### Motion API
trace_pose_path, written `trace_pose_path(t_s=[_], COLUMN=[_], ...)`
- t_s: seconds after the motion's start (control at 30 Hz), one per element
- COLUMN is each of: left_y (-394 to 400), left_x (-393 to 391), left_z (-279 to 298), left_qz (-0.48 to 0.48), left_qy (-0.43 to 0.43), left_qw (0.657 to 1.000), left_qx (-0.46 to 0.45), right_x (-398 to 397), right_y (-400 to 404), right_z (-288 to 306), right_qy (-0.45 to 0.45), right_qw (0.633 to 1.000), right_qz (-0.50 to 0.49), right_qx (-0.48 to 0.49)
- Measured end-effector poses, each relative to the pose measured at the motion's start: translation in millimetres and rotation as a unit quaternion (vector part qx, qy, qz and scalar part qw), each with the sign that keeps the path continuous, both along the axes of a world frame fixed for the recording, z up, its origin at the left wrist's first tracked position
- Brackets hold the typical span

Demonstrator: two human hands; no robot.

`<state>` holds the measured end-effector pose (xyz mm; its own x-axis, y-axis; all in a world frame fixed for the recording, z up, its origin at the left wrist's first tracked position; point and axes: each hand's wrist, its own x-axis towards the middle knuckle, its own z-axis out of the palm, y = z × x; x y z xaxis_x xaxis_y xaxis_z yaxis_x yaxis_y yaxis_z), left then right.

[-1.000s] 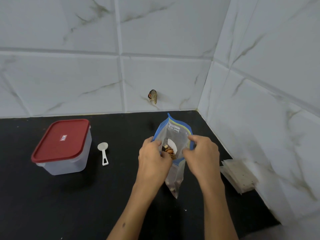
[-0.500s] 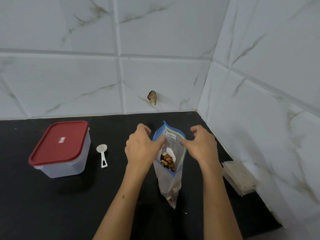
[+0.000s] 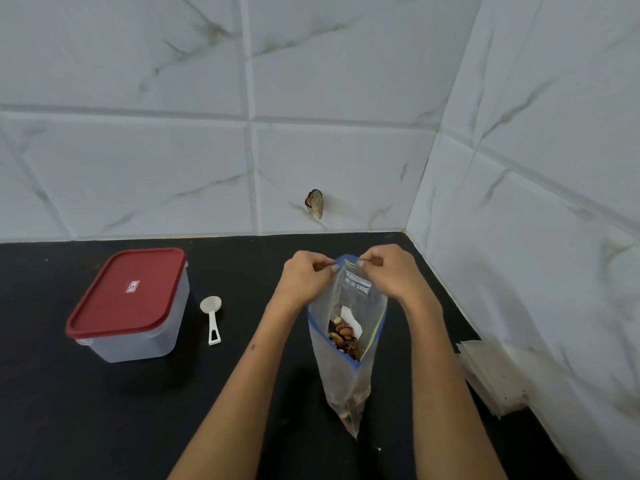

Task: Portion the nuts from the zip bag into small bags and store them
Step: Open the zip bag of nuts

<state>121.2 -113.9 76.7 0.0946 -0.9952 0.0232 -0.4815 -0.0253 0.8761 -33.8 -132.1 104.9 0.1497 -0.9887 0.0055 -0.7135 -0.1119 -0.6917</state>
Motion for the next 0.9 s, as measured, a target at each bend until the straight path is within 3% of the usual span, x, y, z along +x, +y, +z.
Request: trace_pose_path(t_s=[0.13,0.2,0.27,0.37,0.57,0.7,0.83,0.9], left_y=[-2.2,-2.0,-2.8,-5.9,-7.7,-2.6,3.8,7.1], left_x=[-3.4,-4.5,-4.8,-1.9,-14.0,-13.4,-9.1,-4.8], left_z=[-1.5,1.9,7.3,9.7,4.5,0.2,-7.0,-12.9], left_qz=[-0.030,-0.030,-0.020,-0.037,0.024,0.047,0.084,0.093], left_qy=[0.076,0.131,0.248,0.375,0.460,0.428,0.389,0.280], left_qw=[0.997,0.989,0.957,0.889,0.848,0.868,0.898,0.944], left_qx=[0.015,0.055,0.148,0.260,0.261,0.248,0.190,0.150], right_x=[5.0,4.0,0.6,-5.5,-4.9,-9.0,-11.1,-9.7], right_y=[-5.8,-11.9,-18.6,-26.3,-29.0,-22.7,-15.5,-6.8], right_z=[-0.4,-0.4,-0.2,-1.2,-19.0,-25.7,-27.1,-25.5], right_qy=[-0.001,-0.015,-0.091,-0.233,-0.387,-0.400,-0.375,-0.314], right_qw=[1.000,0.999,0.988,0.932,0.852,0.848,0.886,0.921], right_qz=[0.018,0.008,-0.007,0.001,-0.009,-0.041,-0.097,-0.117], right_qx=[-0.013,0.033,0.124,0.277,0.351,0.345,0.254,0.200])
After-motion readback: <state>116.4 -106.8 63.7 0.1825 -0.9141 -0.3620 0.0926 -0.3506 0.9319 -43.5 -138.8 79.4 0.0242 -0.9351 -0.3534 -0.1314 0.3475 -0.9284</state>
